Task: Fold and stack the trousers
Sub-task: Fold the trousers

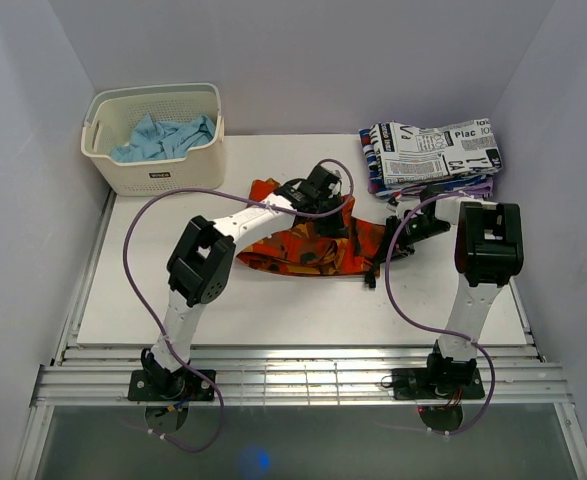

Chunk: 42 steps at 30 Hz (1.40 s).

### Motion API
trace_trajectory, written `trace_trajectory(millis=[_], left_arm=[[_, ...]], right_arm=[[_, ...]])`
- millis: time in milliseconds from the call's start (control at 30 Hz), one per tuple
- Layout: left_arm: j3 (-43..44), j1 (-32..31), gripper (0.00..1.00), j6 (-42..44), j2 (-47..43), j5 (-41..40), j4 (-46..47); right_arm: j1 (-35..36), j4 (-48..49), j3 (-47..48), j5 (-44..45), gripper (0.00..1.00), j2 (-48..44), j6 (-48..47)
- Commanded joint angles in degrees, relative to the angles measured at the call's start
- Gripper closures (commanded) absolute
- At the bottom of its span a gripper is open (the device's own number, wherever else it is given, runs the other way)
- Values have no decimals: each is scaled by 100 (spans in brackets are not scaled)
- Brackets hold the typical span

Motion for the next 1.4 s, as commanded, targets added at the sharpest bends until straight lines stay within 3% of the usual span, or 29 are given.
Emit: trace_trajectory(millis=[0,233,600,1367], left_arm=[[259,-79,100,192,-337,-295,103],[127,246,100,492,-821,-445,-143],[750,422,100,352,-716,-76,-390],[1225,-228,100,-343,57,162,-170]], right_arm=[[73,1,-108,-61,92,-346,-47],[73,19,-126,-25,92,-372,-21],[73,10,-73,-25,92,-399,6],[73,10,-64,-78,92,-407,23]])
